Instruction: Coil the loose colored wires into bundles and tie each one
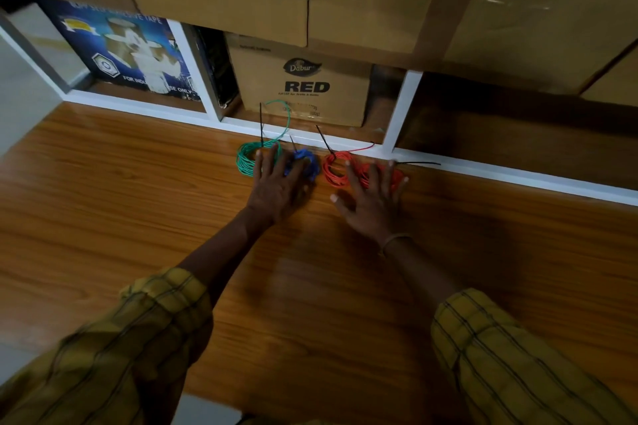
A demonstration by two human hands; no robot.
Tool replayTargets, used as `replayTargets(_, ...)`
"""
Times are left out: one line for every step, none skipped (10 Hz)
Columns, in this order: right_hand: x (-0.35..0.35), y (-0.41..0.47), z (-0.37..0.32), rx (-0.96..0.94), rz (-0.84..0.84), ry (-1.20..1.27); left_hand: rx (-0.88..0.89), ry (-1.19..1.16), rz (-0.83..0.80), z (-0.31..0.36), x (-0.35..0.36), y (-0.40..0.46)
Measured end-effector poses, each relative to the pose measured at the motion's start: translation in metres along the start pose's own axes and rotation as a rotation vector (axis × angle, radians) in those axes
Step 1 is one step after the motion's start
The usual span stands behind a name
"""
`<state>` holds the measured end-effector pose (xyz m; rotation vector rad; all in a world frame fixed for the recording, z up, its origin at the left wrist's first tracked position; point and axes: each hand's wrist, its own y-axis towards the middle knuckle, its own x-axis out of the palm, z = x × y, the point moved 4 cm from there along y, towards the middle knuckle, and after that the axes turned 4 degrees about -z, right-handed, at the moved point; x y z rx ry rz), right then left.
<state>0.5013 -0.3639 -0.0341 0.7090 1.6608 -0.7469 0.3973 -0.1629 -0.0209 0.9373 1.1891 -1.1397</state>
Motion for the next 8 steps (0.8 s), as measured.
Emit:
replayTargets(0.01, 0.003, -0.008, 0.058, -0.068, 0.001, -0.122, -0.006, -0.091, -0.021, -0.001, 0.008)
replayTargets(0.011, 0.004, -0.009, 0.081, -0.103, 0.0, -0.068, -0.045, -0.214, -0.03, 0.008, 0.007)
replayTargets(0.007, 0.003, -0.011, 0.086, -0.138, 0.026, 0.042, -0.009, -0.297, -0.04, 0.017, 0.001)
replayTargets(0.002, -0.005, -0.016, 0.101, -0.111, 0.067, 0.123, -0.069, -0.271, -0.046, 0.005, -0.009)
replayTargets(-0.002, -0.017, -0.021, 0.137, -0.078, 0.142, 0.19, -0.101, -0.234, -0.05, -0.011, -0.021)
replayTargets(-0.015, -0.036, -0.026, 0.193, -0.07, 0.095, 0.218, -0.09, -0.198, -0.059, -0.025, -0.032)
replayTargets(-0.032, -0.048, -0.023, 0.228, -0.015, 0.089, 0.244, -0.17, -0.062, -0.071, -0.039, -0.04)
replayTargets(-0.062, -0.055, -0.015, 0.237, 0.128, 0.065, 0.266, -0.153, 0.17, -0.078, -0.065, -0.045)
